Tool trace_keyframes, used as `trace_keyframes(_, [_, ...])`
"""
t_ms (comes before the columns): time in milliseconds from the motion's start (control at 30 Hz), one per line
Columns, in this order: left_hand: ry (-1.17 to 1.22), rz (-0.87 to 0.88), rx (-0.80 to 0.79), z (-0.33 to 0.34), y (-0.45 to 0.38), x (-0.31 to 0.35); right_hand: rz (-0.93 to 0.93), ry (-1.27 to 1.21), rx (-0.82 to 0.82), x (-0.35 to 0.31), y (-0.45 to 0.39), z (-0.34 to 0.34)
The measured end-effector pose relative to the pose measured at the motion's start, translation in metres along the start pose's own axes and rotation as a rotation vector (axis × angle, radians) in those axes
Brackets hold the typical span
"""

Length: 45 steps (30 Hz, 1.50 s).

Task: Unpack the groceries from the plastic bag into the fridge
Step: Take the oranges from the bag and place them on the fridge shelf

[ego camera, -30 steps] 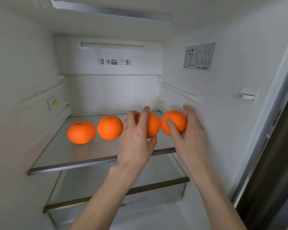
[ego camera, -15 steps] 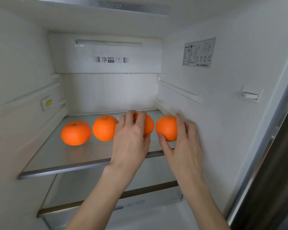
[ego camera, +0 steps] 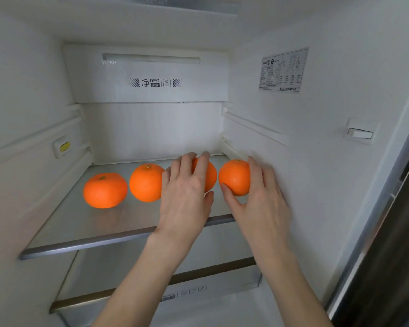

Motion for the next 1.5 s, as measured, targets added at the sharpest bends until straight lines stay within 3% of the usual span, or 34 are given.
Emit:
trace_keyframes(633, [0.075,0.03,0.051,-0.008,0.01,-0.006,-0.013,-0.064,-0.001,0.002,0.007,-0.009])
trace_keyframes(933, [0.336,0.078,0.098,-0.014,0.008,-0.004,0.004,-0.134,0.037,0.0,0.013,-0.018])
trace_keyframes(1500, [0.215,0.215,-0.039,-0.013,0.011,0.0,0.014,-0.208,0.015,-0.005,0.015,-0.027])
Point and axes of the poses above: each hand's wrist, its own y-axis away from the middle knuckle, its own z-axis out of the palm, x = y × z, the point moved 6 cm from there along -y, towards the middle knuckle, and after that the axes turned 1 degree about -z, right-handed, at the moved point
